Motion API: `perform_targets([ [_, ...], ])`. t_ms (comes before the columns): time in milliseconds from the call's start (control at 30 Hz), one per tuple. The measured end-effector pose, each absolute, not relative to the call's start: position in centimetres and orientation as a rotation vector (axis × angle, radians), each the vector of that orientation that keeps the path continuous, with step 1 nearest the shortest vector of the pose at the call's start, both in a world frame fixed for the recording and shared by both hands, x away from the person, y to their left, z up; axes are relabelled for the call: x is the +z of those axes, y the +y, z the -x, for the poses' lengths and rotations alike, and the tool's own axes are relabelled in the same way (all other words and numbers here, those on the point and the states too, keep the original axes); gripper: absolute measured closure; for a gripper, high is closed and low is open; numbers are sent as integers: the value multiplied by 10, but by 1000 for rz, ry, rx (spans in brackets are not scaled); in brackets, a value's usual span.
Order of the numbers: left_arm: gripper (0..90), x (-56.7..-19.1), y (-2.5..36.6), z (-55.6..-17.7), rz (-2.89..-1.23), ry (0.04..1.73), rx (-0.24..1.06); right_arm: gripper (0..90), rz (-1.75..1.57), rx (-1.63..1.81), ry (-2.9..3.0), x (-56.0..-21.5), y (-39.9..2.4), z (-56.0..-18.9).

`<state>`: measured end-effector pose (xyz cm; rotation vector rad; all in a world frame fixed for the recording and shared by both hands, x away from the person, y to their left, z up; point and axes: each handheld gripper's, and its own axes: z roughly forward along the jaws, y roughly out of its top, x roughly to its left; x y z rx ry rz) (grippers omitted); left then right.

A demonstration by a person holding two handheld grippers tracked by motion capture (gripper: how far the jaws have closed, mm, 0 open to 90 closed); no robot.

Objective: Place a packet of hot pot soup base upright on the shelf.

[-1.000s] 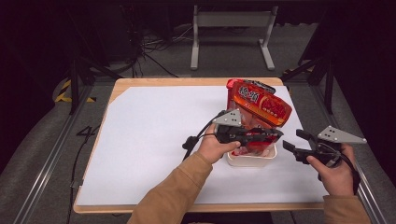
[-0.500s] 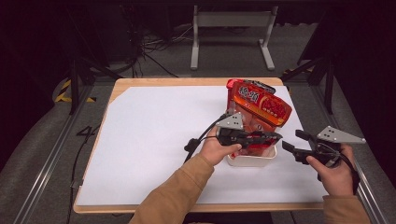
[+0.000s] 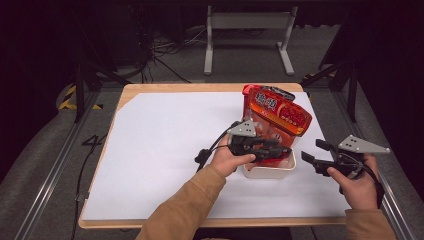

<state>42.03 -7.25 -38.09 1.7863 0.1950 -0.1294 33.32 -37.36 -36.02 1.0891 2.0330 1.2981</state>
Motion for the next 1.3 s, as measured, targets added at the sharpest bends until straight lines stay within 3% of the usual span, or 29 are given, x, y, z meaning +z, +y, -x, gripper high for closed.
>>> perform_targets([
  [100, 331, -379, -70, -419, -1797, 227, -117, 269, -1088, 1298, 2034, -360, -373, -333],
  [333, 193, -374, -63, -418, -1803, 229, -103, 260, -1087, 1298, 2036, -361, -373, -334],
  [667, 145, -358, -38, -411, -1844, 246, 5, 254, -1104, 1301, 2024, -362, -374, -335],
  [1300, 117, -338, 59, -394, -1920, 398, 178, 226, -1070, 1287, 2039, -366, -372, -337],
])
